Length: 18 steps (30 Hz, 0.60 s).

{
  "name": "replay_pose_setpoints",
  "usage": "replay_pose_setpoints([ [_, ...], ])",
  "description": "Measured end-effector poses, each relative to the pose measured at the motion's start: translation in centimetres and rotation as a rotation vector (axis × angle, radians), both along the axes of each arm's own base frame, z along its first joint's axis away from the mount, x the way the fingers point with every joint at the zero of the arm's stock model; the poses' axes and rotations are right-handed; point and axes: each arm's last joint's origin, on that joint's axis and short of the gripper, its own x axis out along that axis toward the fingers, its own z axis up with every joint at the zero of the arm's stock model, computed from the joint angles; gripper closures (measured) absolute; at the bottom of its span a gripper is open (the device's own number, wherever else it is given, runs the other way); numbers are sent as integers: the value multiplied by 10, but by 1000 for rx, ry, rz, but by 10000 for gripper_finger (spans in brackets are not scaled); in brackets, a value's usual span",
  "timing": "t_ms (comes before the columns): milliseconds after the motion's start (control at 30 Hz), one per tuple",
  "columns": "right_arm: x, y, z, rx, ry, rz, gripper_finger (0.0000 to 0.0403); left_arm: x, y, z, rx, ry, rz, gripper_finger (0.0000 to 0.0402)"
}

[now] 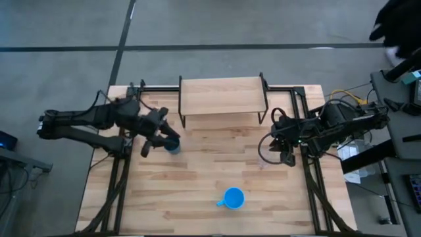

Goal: Stack small to large cups/mugs on shelf
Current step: Put the transparent mug on the shelf

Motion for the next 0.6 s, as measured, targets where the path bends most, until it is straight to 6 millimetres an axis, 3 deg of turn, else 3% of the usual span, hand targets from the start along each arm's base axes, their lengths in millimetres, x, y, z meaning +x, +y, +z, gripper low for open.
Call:
replay_pose_setpoints([
  [333,-6,-2,-4,-26,70,11,321,22,1,64,110,179,-12,269],
  [433,-7,-2,-9,-41,118,14,321,36,3,63,184,260,28,269],
  [600,-4,-1,-14,-94,137,99,321,61,3,42,212,375,9,269],
])
